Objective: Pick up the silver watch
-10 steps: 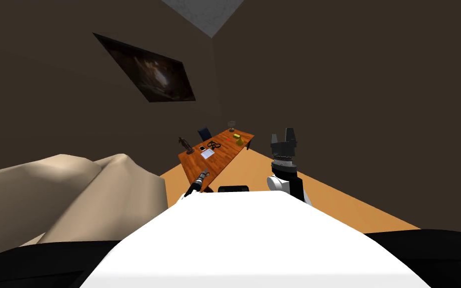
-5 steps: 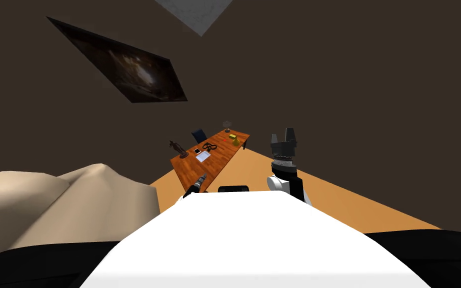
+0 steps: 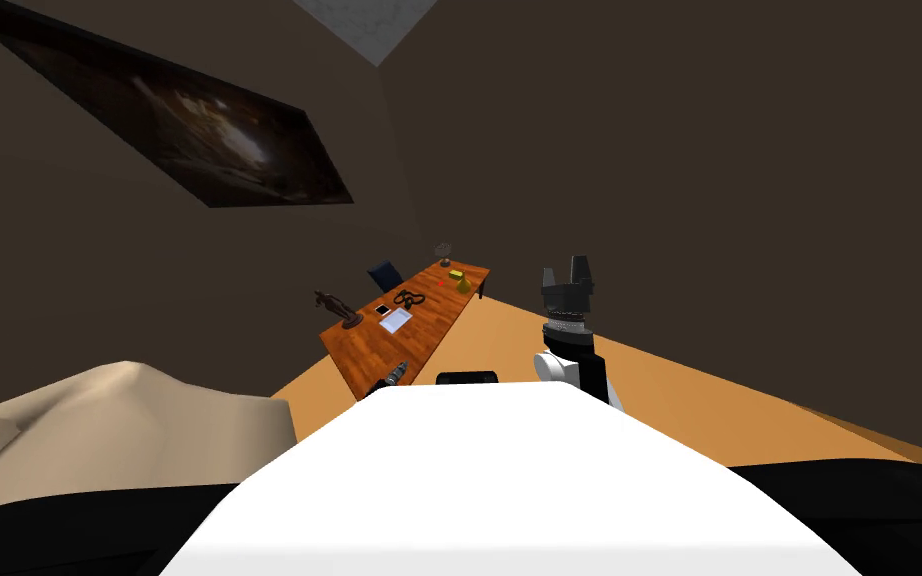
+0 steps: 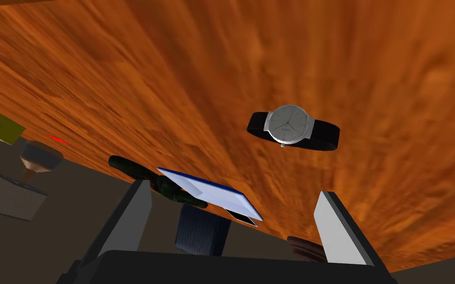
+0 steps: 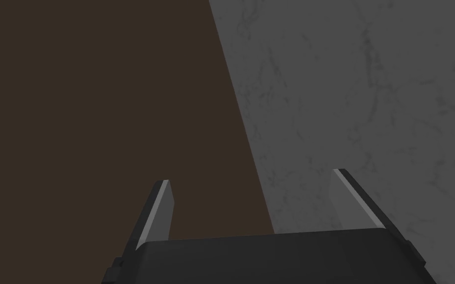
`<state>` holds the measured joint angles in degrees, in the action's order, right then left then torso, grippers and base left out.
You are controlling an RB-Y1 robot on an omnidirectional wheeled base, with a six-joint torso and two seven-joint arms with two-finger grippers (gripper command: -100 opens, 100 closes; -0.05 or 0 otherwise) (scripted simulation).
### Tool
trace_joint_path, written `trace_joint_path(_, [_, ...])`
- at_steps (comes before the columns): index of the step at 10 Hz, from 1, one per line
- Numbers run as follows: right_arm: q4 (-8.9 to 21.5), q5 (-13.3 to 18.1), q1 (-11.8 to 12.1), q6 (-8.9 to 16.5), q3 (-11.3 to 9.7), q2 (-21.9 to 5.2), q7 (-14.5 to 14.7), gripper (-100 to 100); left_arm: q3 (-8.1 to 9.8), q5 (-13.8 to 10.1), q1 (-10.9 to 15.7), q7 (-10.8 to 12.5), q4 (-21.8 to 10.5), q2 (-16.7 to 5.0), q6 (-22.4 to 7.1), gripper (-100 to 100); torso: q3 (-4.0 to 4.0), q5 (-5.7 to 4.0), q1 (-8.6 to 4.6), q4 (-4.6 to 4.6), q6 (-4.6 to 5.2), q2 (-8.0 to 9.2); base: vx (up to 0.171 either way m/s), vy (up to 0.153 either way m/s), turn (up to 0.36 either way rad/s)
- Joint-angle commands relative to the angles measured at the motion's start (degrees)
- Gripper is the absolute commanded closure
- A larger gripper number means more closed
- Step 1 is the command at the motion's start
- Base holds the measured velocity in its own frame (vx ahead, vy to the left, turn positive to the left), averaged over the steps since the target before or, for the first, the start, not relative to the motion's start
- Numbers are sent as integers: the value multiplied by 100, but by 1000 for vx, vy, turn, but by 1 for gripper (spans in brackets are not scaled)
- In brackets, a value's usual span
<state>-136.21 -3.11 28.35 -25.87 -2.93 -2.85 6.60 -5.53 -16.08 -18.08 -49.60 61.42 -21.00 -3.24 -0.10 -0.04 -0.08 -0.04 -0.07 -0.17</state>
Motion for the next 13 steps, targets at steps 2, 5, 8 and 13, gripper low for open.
trace_joint_path(2, [0,0,0,0,0,0,0,0,-24,-85,108,-212,-469,-88,-176,-100,3,0,0,1,-3,5,35,-4,-84])
trace_joint_path(5, [0,0,0,0,0,0,0,0,-54,-173,186,-413,-854,-183,-329,-100,6,0,0,2,-3,11,31,1,-118])
trace_joint_path(8, [0,0,0,0,0,0,0,0,-78,-245,250,-575,-1166,-259,-452,-100,7,-1,-3,2,-3,12,27,-2,-103])
trace_joint_path(13, [0,0,0,0,0,0,0,0,-99,-312,314,-747,-1497,-330,-572,-100,8,-1,-3,3,-3,14,24,1,-78])
